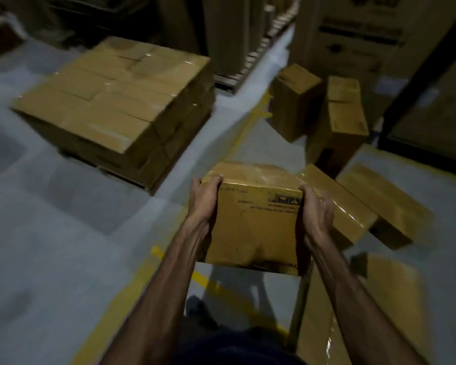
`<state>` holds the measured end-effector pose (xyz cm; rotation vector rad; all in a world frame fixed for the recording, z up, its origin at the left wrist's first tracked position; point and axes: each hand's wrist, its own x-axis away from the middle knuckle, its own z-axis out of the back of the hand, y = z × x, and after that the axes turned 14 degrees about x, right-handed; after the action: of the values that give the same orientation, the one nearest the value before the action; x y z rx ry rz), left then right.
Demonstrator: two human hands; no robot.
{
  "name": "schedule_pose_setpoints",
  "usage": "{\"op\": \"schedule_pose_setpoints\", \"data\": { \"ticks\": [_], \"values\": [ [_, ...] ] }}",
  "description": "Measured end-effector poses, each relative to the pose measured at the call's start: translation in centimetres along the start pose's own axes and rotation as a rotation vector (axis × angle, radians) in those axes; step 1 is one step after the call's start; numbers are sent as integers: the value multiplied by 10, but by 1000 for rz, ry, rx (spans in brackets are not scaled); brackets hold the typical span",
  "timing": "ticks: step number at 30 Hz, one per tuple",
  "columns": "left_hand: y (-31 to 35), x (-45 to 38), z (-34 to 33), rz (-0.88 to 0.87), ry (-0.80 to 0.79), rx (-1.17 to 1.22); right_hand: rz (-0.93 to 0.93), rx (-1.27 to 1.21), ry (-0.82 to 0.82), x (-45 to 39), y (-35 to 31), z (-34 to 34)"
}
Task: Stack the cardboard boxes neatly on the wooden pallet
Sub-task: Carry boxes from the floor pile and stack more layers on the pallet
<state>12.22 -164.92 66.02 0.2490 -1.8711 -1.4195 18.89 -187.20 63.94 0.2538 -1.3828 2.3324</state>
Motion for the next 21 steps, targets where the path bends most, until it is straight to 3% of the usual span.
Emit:
{"op": "schedule_pose_setpoints", "data": {
  "ticks": [12, 21],
  "values": [
    [123, -67, 240, -252, 252, 184, 335, 27, -133, 103, -166, -230],
    [163, -166, 285, -213, 289, 223, 356, 23, -134, 77, -229, -331]
  ]
}}
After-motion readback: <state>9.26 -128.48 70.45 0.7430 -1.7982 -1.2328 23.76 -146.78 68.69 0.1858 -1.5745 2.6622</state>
